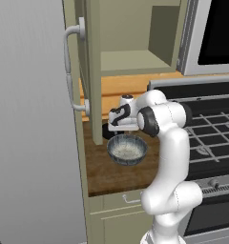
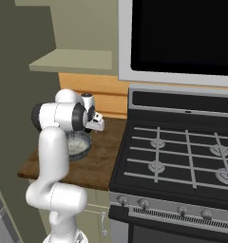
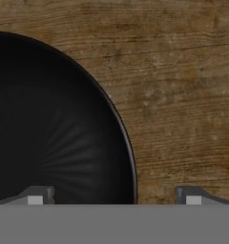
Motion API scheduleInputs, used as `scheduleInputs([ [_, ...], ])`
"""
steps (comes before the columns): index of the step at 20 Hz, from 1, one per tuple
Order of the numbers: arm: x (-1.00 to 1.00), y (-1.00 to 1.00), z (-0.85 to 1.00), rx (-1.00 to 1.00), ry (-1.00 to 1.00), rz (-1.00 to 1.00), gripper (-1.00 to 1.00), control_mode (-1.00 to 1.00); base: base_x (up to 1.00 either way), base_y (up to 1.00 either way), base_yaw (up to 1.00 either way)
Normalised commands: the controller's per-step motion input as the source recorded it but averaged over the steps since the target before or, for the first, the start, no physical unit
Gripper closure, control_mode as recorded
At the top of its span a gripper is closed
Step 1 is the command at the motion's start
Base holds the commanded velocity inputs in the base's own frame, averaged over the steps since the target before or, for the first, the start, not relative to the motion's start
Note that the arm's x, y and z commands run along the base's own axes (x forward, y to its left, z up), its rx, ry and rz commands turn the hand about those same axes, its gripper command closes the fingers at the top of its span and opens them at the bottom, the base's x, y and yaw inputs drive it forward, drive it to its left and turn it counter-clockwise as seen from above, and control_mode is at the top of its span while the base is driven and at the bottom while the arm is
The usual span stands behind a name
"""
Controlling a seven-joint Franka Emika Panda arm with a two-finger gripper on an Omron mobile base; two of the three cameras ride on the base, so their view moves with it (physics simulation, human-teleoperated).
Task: Pick up the bowls on the counter and stack them on top of one another in the open cabinet. Place the smaller bowl on top of the larger bowl.
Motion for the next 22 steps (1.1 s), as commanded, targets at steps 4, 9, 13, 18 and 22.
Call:
scheduleInputs([
  [4, 0.0, 0.0, 0.0, 0.0, 0.0, 0.0, 1.0, -1.0, 0.0, 0.0, 0.0],
  [9, 0.0, 0.0, 0.0, 0.0, 0.0, 0.0, 1.0, -1.0, 0.0, 0.0, 0.0],
  [13, 0.0, 0.0, 0.0, 0.0, 0.0, 0.0, 1.0, -1.0, 0.0, 0.0, 0.0],
  [18, -0.1, -0.09, 0.38, 0.01, -0.03, 0.0, 1.0, -1.0, 0.0, 0.0, 0.0],
  [22, -0.14, -0.08, 0.82, 0.02, -0.13, 0.0, 1.0, -1.0, 0.0, 0.0, 0.0],
])
